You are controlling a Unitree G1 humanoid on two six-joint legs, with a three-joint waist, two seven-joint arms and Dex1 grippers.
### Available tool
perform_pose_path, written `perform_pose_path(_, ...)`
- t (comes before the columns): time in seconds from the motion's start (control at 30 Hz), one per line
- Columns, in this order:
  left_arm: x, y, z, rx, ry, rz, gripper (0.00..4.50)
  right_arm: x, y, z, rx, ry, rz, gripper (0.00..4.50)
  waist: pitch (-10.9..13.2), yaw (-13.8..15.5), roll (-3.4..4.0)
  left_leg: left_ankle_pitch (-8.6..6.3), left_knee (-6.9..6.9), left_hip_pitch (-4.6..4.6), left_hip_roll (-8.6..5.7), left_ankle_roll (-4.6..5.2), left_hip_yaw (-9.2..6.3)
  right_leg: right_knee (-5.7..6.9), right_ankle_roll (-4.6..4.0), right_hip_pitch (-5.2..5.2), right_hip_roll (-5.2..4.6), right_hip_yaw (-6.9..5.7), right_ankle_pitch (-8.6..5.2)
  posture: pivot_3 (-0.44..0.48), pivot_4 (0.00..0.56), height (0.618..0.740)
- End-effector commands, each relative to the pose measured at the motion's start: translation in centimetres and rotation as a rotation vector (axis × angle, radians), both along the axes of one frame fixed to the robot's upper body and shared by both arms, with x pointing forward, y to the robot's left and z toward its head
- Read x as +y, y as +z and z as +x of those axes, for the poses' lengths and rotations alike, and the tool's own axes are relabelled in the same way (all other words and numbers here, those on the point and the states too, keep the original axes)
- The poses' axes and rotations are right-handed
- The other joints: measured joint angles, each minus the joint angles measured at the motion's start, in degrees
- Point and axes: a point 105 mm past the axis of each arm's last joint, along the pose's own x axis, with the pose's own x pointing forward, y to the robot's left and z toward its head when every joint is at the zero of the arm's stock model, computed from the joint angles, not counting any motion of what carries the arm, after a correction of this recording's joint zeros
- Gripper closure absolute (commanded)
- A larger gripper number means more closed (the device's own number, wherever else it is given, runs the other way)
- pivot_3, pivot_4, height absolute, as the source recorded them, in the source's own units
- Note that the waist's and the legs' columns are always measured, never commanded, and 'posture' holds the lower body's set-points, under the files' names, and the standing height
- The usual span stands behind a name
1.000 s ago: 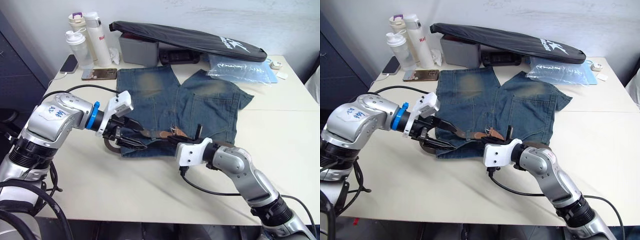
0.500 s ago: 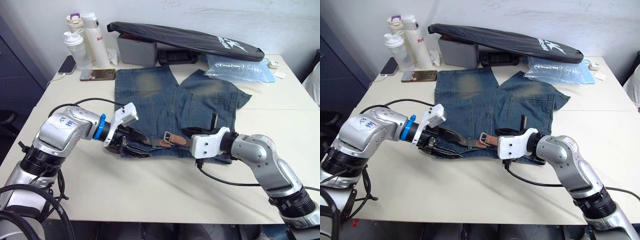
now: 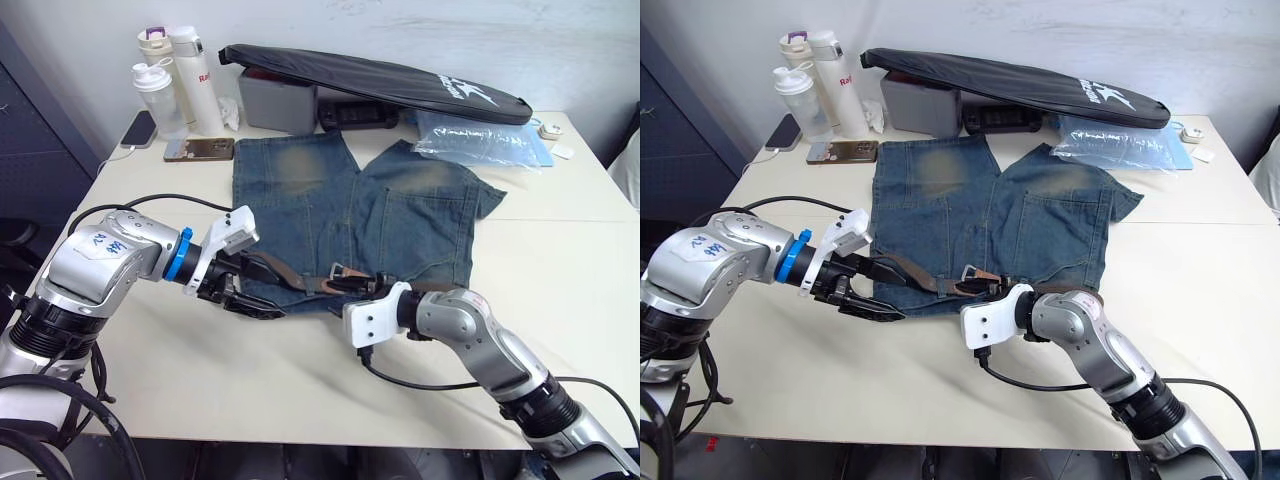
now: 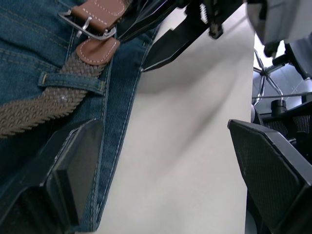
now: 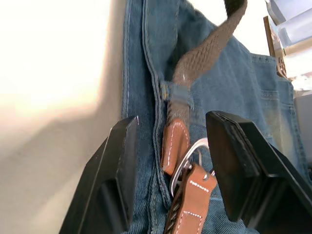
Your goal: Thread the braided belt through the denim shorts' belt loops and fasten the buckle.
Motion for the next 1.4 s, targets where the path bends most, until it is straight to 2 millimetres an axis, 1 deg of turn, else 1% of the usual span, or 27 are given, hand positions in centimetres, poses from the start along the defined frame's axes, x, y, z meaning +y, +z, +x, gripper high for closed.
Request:
perform_pose_path(0.03,0.0,0.8,-0.2,-0.032,-0.009,-0.003,0.0,0.3,0.9,0.4,-0.053,0.009,0.028,3.51,0.0,0.0,0.0,0.0,0.0,0.0,0.0,0.0,0.0,0.0,0.0,0.0,0.0,0.0,0.0,0.0,0.15,0.74)
perform_pose_path(0.1,0.0,0.8,-0.2,-0.033,-0.005,-0.003,0.0,0.1,0.9,0.7,-0.056,-0.006,0.029,4.47,0.0,0.0,0.0,0.0,0.01,0.0,0.0,0.0,0.0,0.0,0.0,0.0,0.0,0.0,0.0,0.0,0.15,0.74)
perform_pose_path(0.37,0.0,0.8,-0.1,-0.036,0.0,-0.004,0.0,-0.1,0.1,0.5,-0.032,-0.017,0.041,4.47,0.0,0.0,0.0,0.0,0.01,0.0,0.0,0.0,0.0,0.03,0.0,0.0,0.0,0.0,0.0,0.0,0.15,0.74)
perform_pose_path(0.47,0.0,0.9,0.0,-0.039,0.0,-0.006,0.0,-0.2,0.3,0.6,-0.001,-0.045,0.111,4.47,0.0,0.0,0.0,0.0,0.01,0.0,0.0,0.0,0.0,0.03,0.0,0.0,0.0,0.0,0.0,0.0,0.15,0.74)
perform_pose_path(0.57,-0.1,0.9,0.0,-0.039,-0.002,-0.009,0.0,-0.4,0.6,0.7,-0.015,-0.053,0.116,3.53,0.0,0.0,0.0,0.0,0.01,0.0,0.0,0.0,0.0,0.04,0.0,0.0,0.0,0.0,0.0,0.0,0.15,0.74)
perform_pose_path(0.63,-0.1,0.9,0.0,-0.039,-0.003,-0.009,0.0,-0.6,0.5,0.7,-0.026,-0.054,0.093,2.55,0.0,0.0,0.0,0.0,0.01,0.0,0.0,0.0,0.0,0.05,0.0,0.0,0.0,-0.01,0.0,0.0,0.15,0.74)
perform_pose_path(0.67,-0.2,0.9,0.0,-0.038,-0.003,-0.009,0.0,-0.7,0.3,0.6,-0.027,-0.056,0.082,2.13,0.0,0.0,0.0,0.0,0.02,0.0,-0.01,0.0,0.0,0.05,0.0,0.0,0.0,-0.01,0.0,0.0,0.15,0.74)
perform_pose_path(0.83,-0.2,1.0,0.0,-0.038,-0.006,-0.011,0.0,-0.9,-0.4,0.5,-0.028,-0.056,0.057,2.13,0.0,0.0,0.0,0.0,0.01,0.0,-0.01,0.0,0.0,0.05,0.0,0.0,0.01,0.0,0.0,0.0,0.15,0.74)
perform_pose_path(1.07,-0.2,1.0,0.0,-0.039,-0.006,-0.009,0.0,-1.1,-0.7,0.6,-0.056,-0.055,0.049,2.13,0.0,0.0,0.0,0.0,0.02,0.01,0.0,0.0,0.0,0.05,0.0,0.0,0.01,0.0,0.0,0.0,0.15,0.74)
perform_pose_path(1.27,-0.2,1.0,0.1,-0.04,-0.008,-0.01,0.0,-1.5,-0.9,1.1,-0.097,-0.069,0.04,2.13,0.0,0.0,0.0,0.0,0.04,0.01,-0.01,0.0,0.0,0.06,0.0,0.0,0.01,0.01,0.0,0.0,0.15,0.74)
perform_pose_path(1.37,-0.3,1.4,0.3,-0.052,-0.001,-0.026,0.0,-1.7,-0.9,1.3,-0.108,-0.081,0.04,2.89,0.0,0.0,0.0,0.0,0.04,0.01,-0.01,0.0,0.0,0.07,0.0,0.0,0.01,0.01,0.0,0.0,0.15,0.74)
perform_pose_path(1.4,-0.3,1.5,0.3,-0.056,-0.004,-0.031,0.0,-1.7,-0.9,1.3,-0.109,-0.082,0.039,2.89,0.0,0.0,0.0,0.0,0.06,0.01,-0.01,0.0,0.0,0.07,0.0,0.0,0.01,0.01,0.0,0.0,0.15,0.74)
